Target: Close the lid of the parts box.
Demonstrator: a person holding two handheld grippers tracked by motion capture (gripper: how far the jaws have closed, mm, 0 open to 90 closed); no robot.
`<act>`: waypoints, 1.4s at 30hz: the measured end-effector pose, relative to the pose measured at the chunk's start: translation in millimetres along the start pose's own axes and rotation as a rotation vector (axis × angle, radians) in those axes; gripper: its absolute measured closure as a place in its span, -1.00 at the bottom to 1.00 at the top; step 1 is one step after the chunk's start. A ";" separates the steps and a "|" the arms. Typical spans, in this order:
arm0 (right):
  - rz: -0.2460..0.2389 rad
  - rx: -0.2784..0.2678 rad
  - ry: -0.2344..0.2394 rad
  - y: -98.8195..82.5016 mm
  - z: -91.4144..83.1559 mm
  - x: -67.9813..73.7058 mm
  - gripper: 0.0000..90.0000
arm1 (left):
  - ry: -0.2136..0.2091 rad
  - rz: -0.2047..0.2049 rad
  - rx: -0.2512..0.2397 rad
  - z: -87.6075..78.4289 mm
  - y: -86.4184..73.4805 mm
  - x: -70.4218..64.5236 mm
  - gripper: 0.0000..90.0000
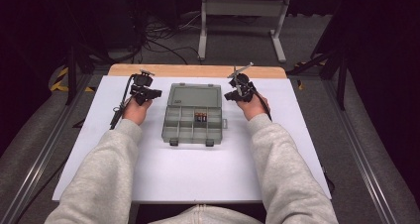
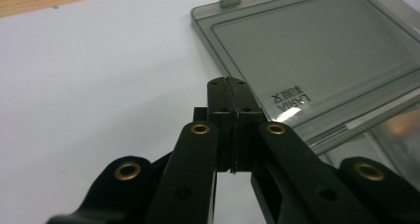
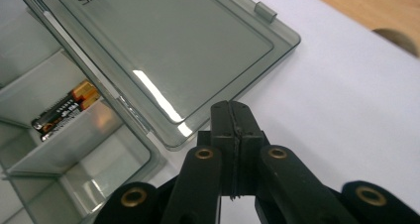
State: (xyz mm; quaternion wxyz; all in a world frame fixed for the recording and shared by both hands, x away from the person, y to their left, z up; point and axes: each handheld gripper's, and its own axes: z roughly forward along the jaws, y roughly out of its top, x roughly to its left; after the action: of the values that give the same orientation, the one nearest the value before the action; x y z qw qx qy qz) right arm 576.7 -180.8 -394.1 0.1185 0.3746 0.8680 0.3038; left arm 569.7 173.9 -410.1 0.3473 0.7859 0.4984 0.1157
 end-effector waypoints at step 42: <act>0.018 0.090 0.015 -16.4 31.5 -3.5 1.00 | 0.015 -0.017 0.119 36.3 -10.9 2.8 0.98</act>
State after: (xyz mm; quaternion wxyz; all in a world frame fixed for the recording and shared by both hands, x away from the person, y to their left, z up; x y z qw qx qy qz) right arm 583.3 -178.2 -429.1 0.0925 0.3850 0.8782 0.2682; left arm 582.5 163.5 -444.3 0.2971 0.7999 0.5138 0.0886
